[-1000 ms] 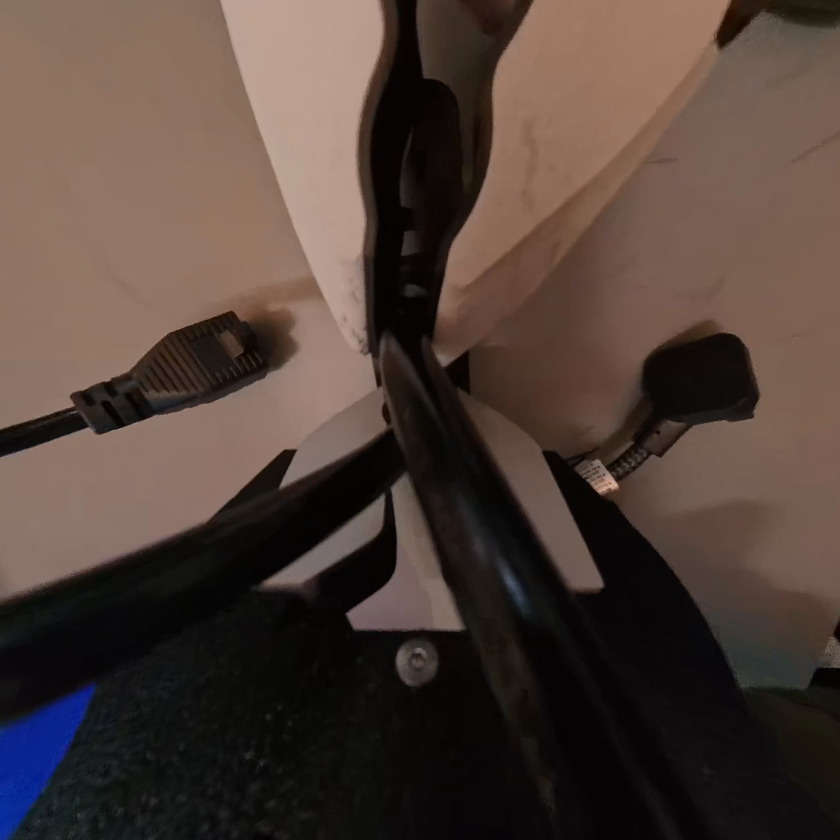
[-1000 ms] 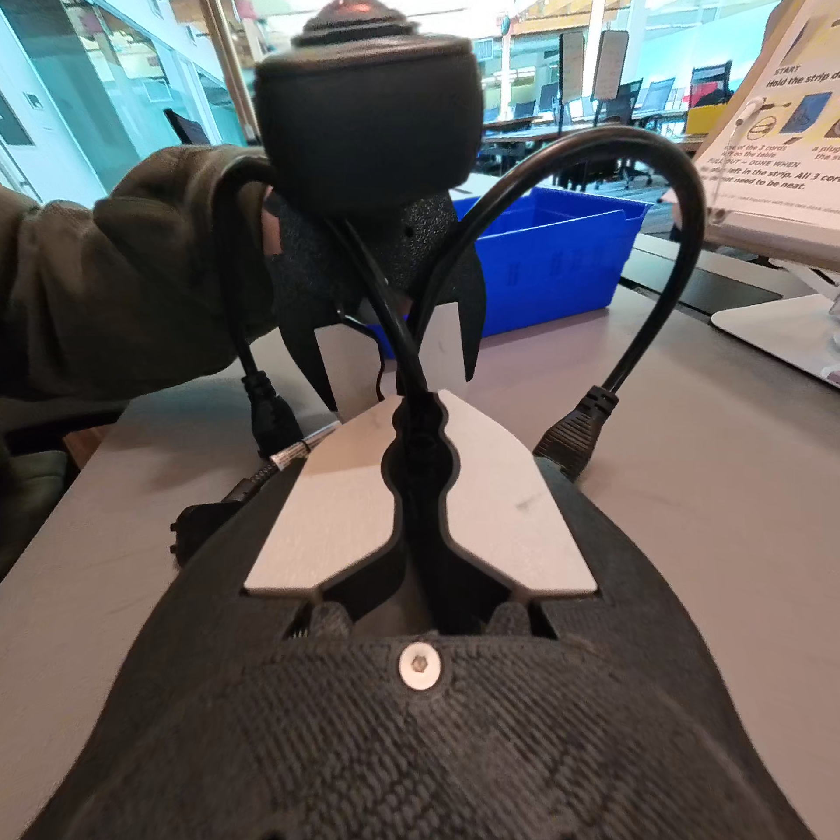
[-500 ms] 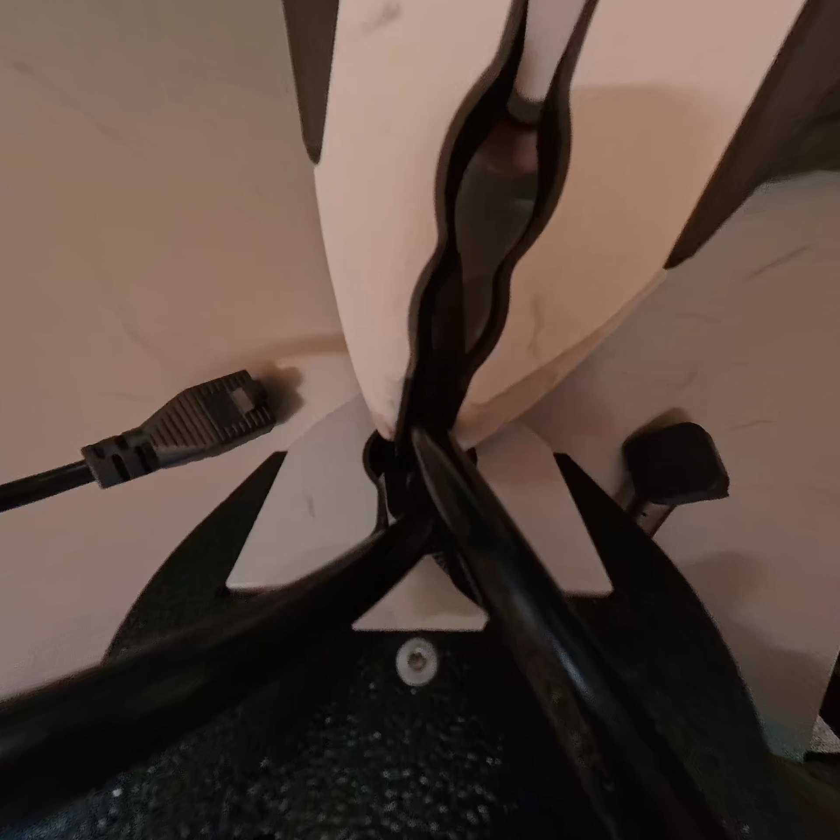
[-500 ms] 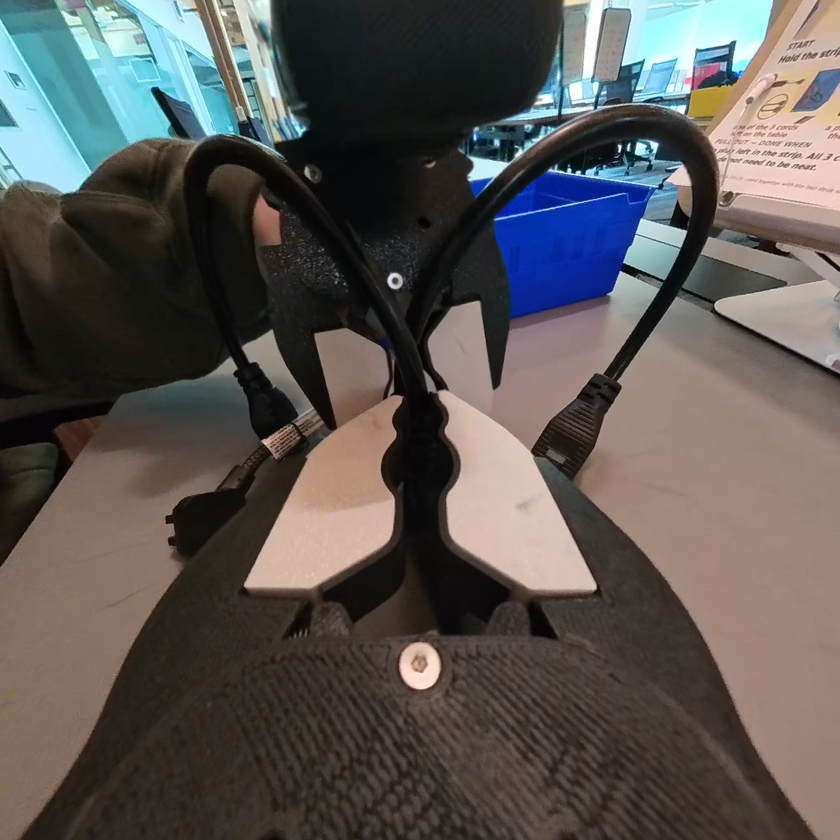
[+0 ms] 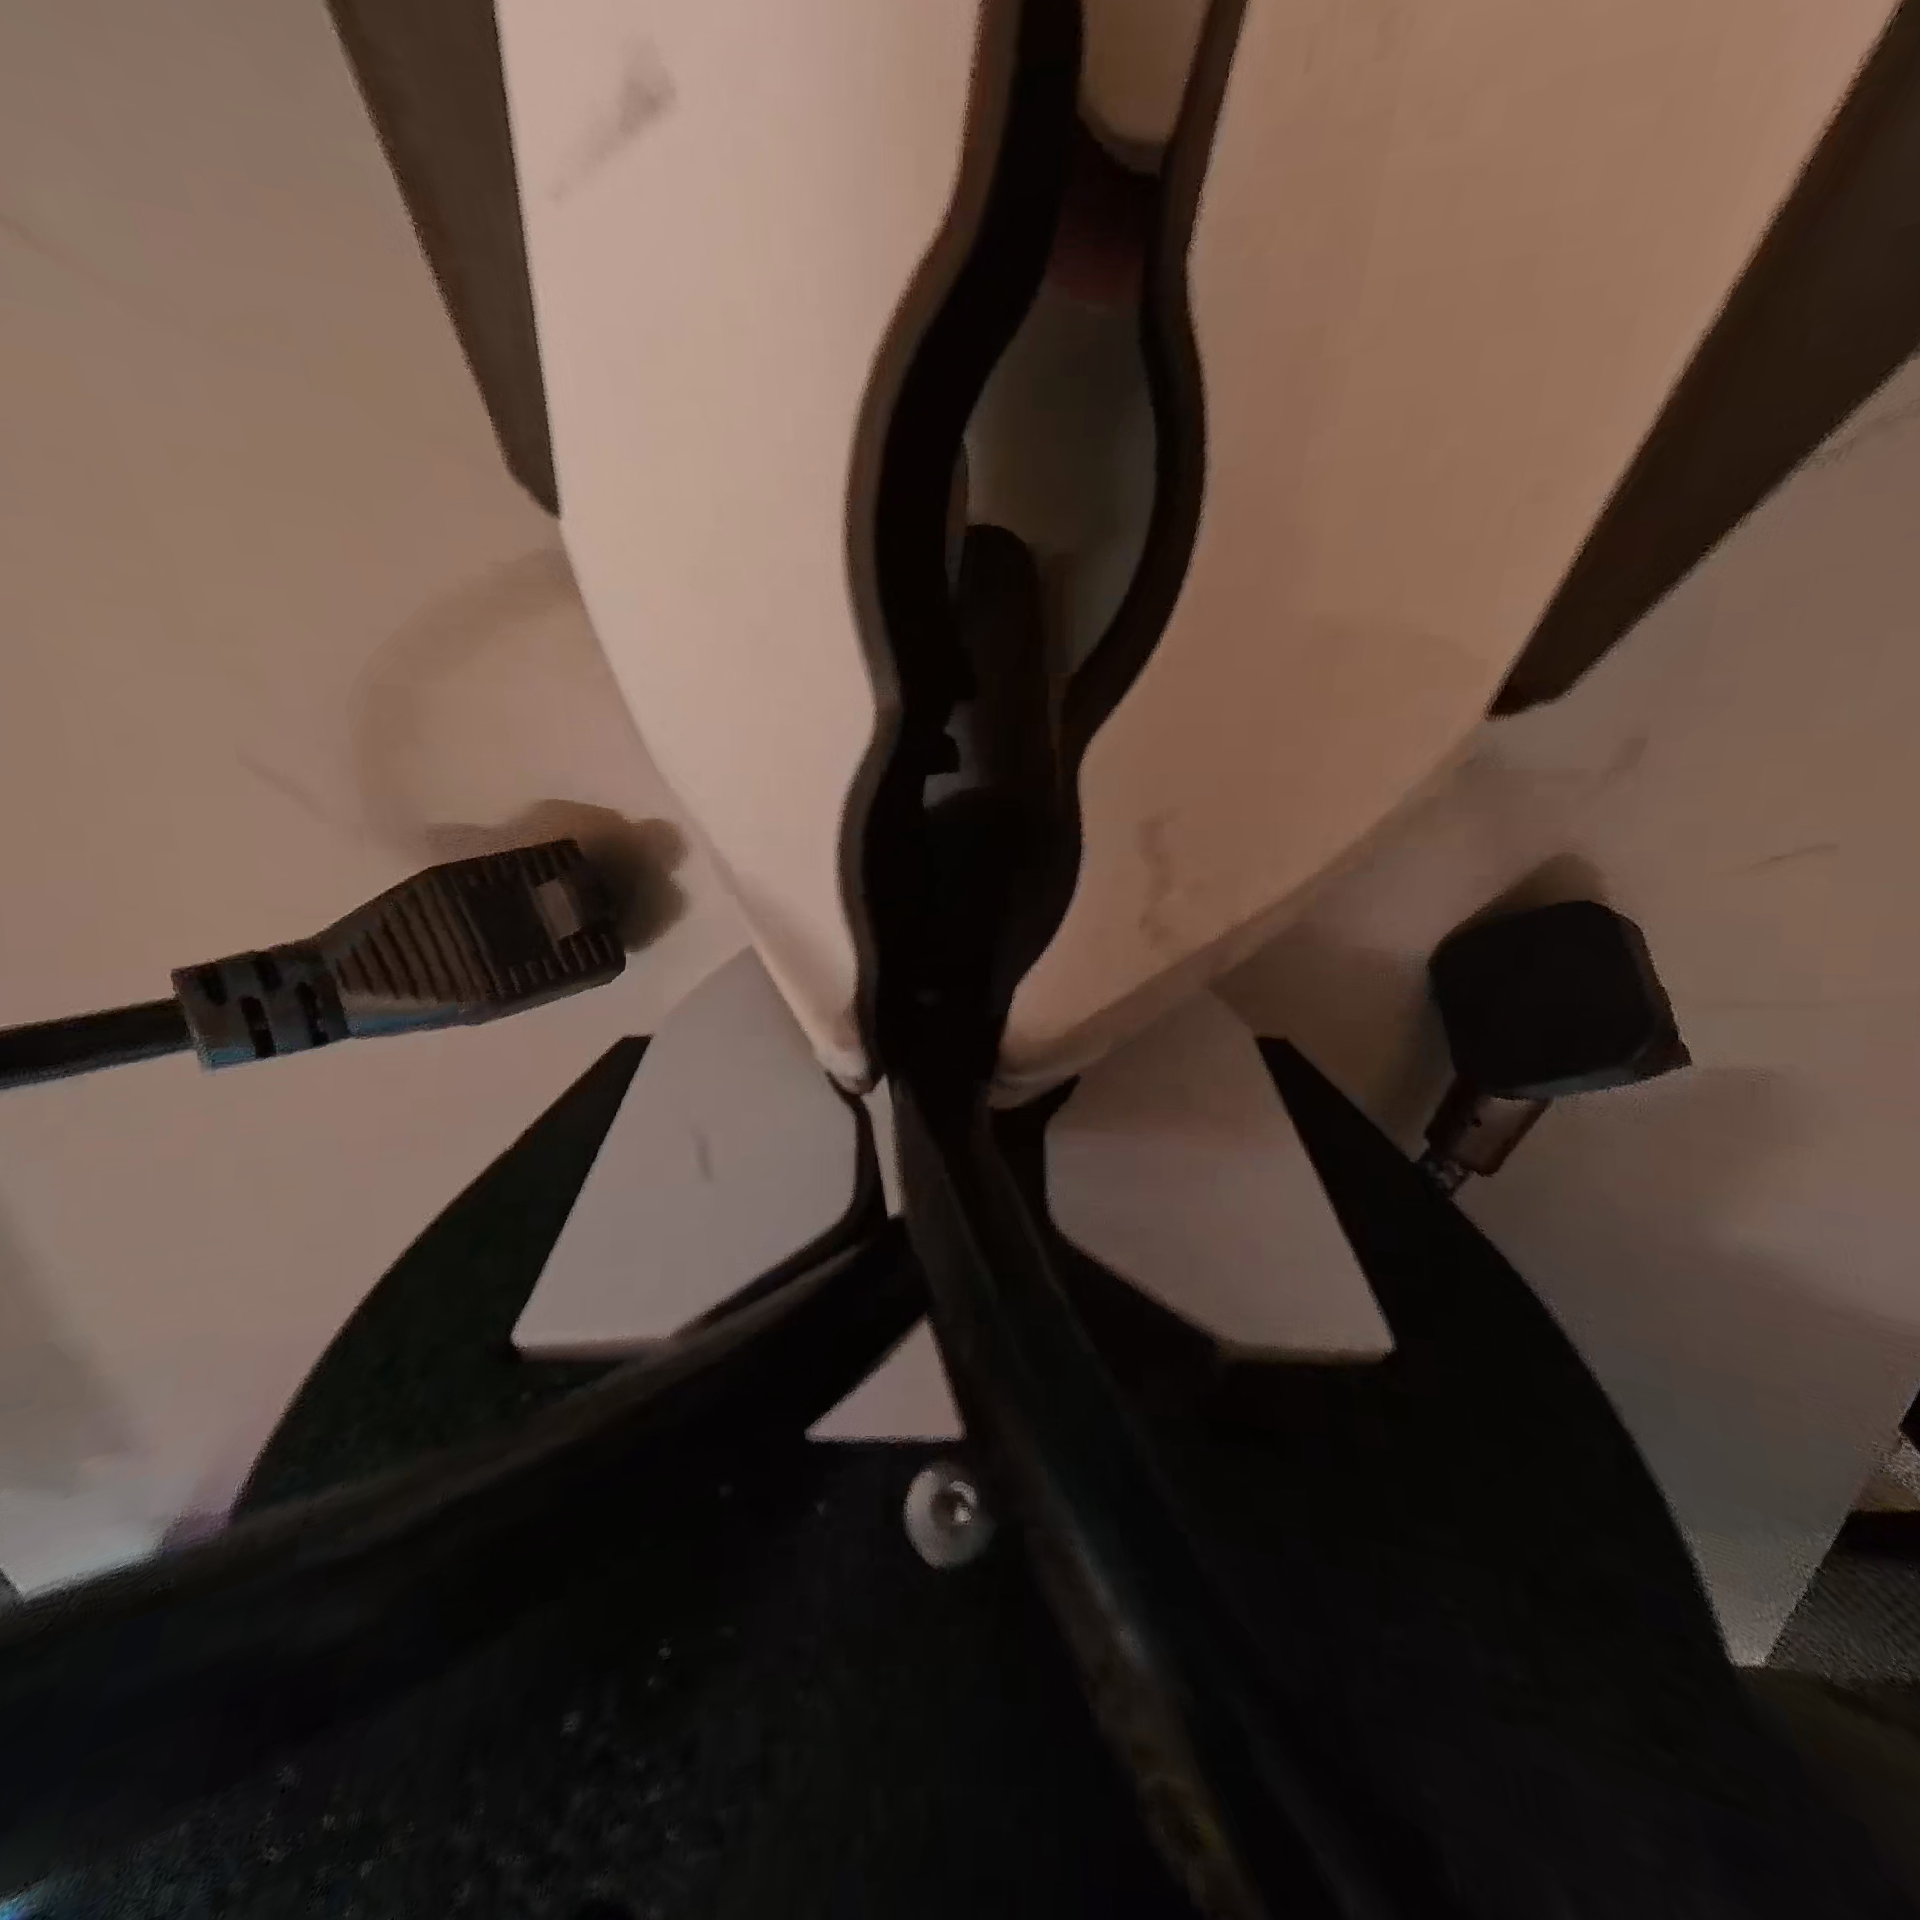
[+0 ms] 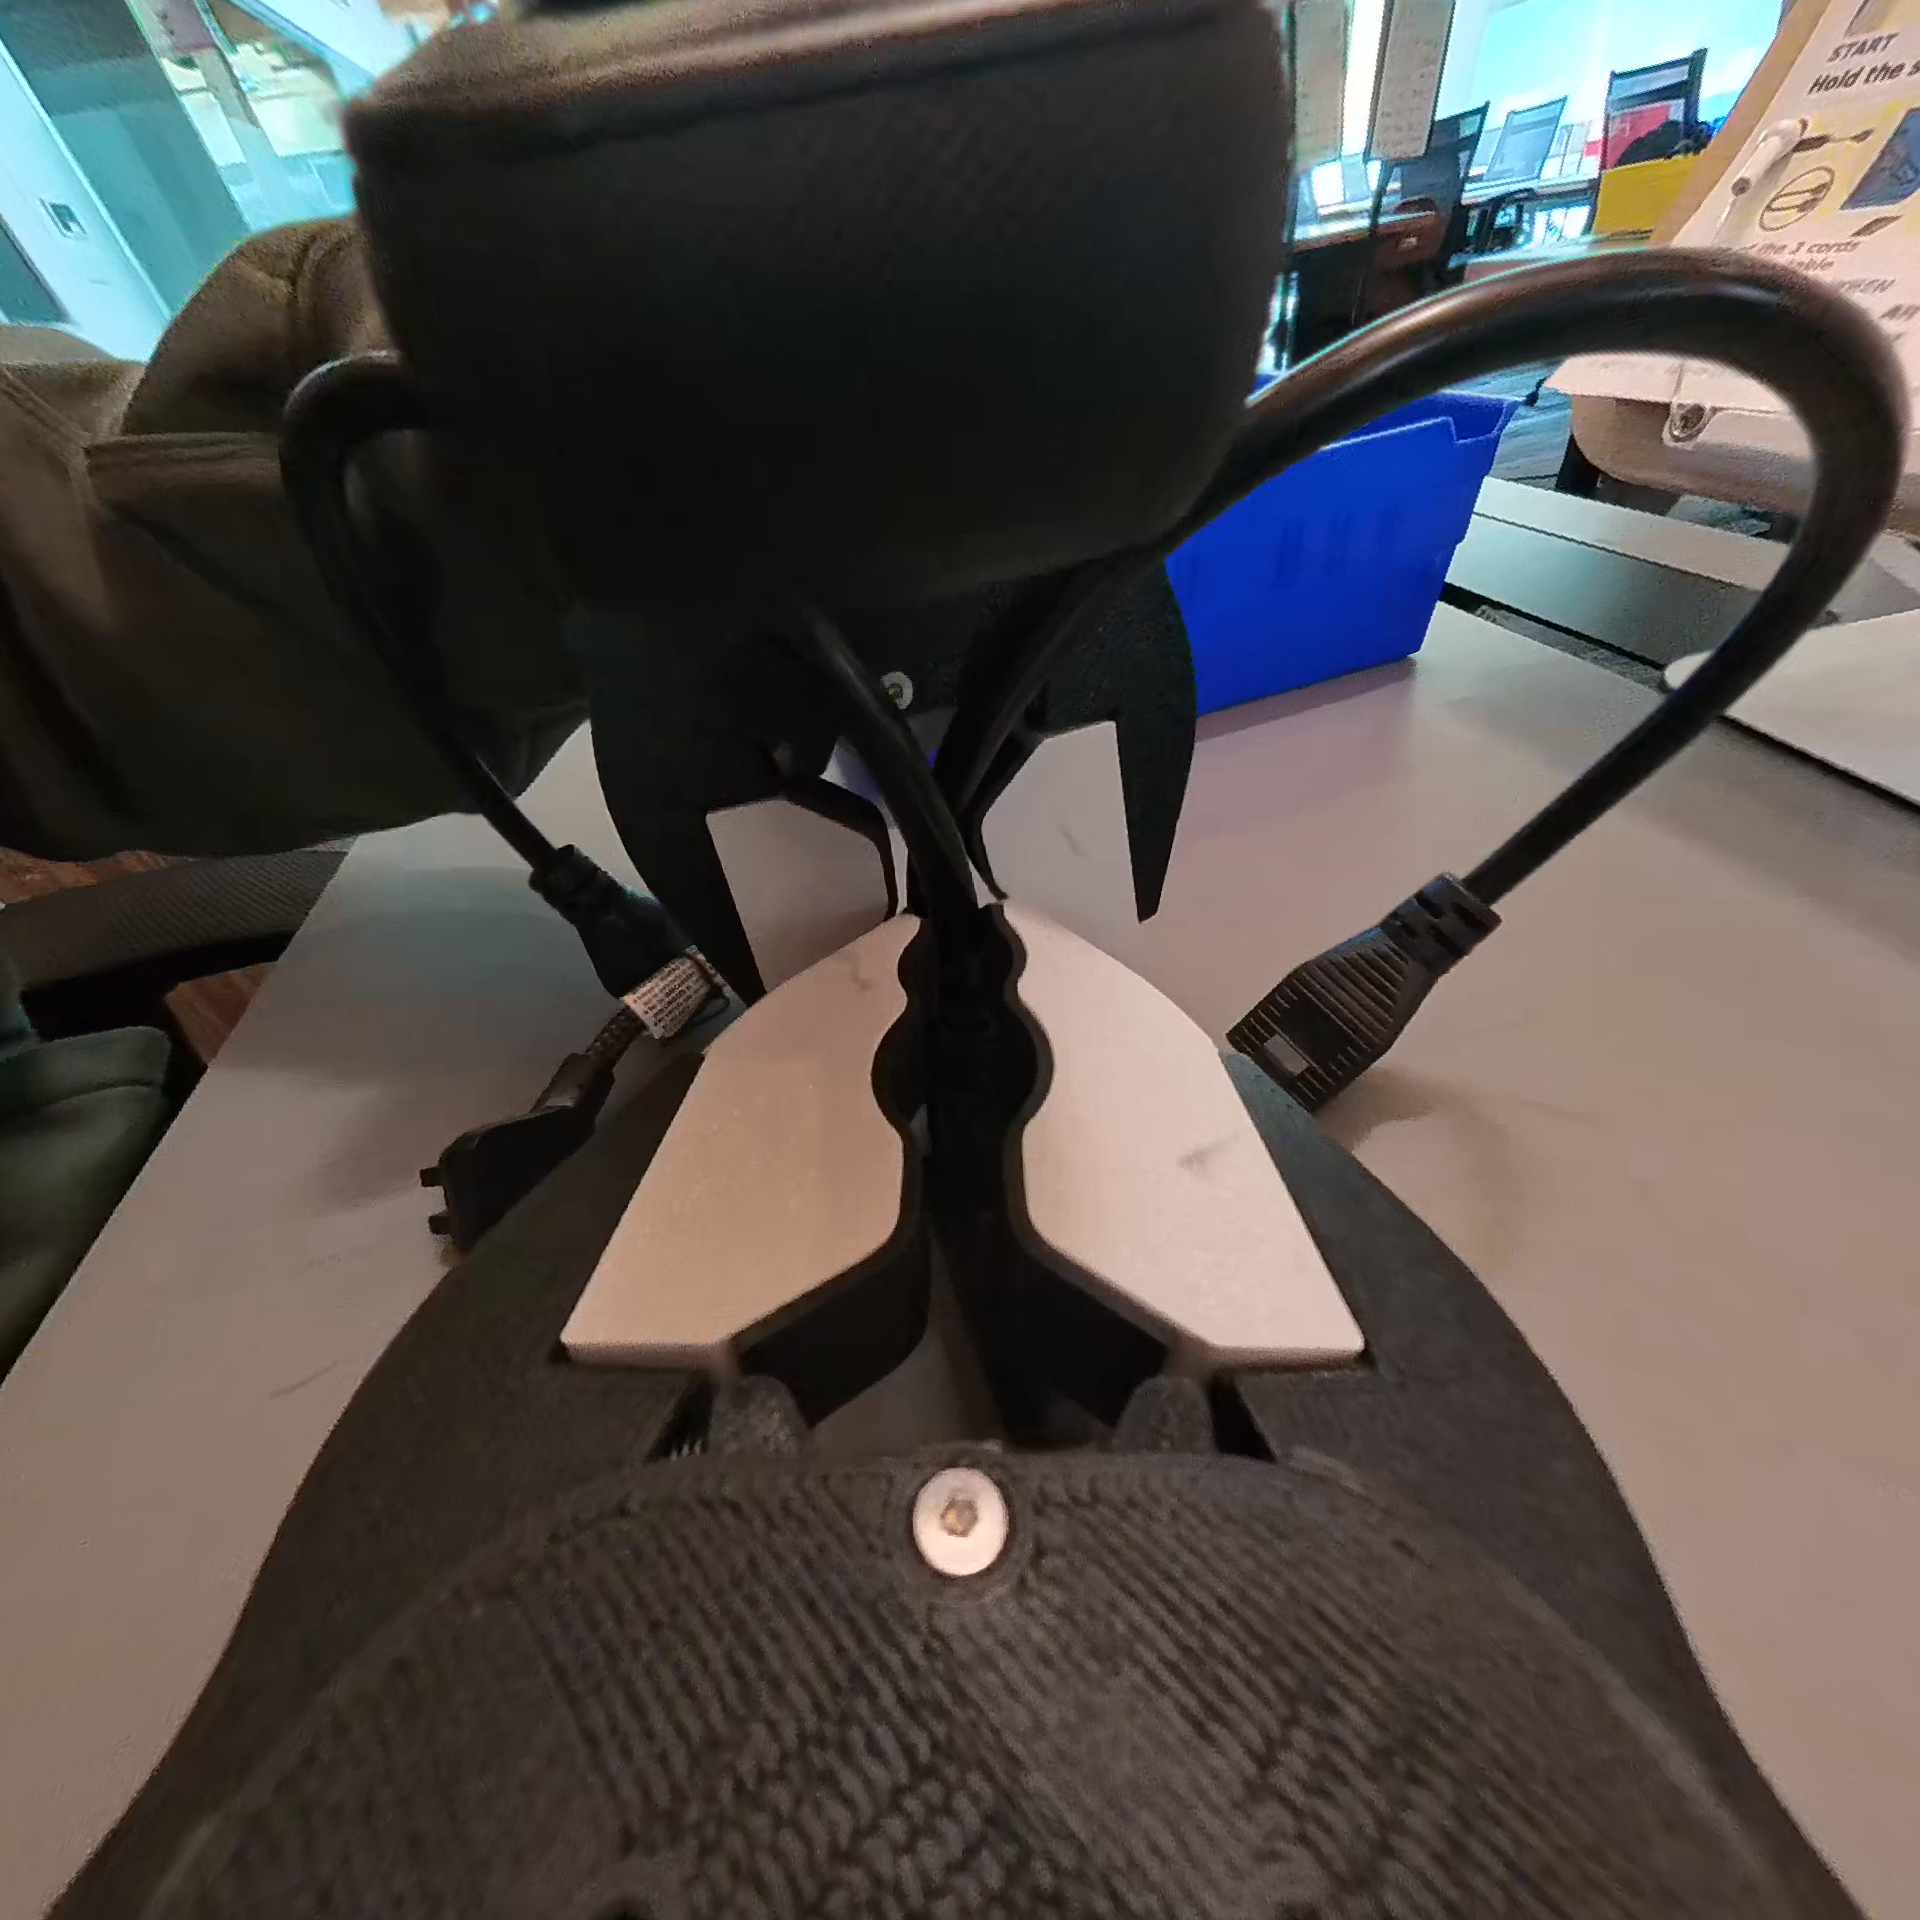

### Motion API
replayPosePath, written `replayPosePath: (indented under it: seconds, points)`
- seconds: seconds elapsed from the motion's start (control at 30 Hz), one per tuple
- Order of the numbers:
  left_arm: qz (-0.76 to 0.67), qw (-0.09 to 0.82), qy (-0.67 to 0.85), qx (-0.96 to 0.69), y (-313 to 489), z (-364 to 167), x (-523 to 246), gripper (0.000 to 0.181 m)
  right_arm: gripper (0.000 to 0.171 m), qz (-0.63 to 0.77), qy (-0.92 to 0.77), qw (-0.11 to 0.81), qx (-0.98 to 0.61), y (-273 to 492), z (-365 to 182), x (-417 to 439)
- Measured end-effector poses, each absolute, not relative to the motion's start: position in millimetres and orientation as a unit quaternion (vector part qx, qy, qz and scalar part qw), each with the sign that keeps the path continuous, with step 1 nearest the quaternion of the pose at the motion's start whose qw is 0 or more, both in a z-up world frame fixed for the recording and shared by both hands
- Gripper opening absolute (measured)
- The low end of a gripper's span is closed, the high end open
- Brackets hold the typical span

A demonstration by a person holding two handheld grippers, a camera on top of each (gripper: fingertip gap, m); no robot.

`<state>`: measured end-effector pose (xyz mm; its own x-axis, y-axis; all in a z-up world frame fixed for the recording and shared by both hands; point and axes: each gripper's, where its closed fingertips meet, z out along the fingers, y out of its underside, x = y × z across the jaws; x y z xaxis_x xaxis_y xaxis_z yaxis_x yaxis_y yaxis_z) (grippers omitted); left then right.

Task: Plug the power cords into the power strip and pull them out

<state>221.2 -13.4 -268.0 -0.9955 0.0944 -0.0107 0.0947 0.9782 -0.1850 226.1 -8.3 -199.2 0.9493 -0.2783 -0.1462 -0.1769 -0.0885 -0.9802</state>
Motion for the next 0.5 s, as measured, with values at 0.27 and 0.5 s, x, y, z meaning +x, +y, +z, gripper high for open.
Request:
replayPosePath:
  seconds: [0.27, 0.5]
  points:
    - [-0.101, 0.002, 0.994, 0.043, -13.6, -268.0, 221.0, 0.023, 0.007, -0.022, 0.174, 0.675, -0.716, -6.9, -194.1, 226.2]
    - [-0.104, -0.004, 0.993, 0.055, -13.5, -268.1, 221.4, 0.023, 0.009, -0.077, 0.148, 0.665, -0.728, -7.3, -194.2, 226.7]
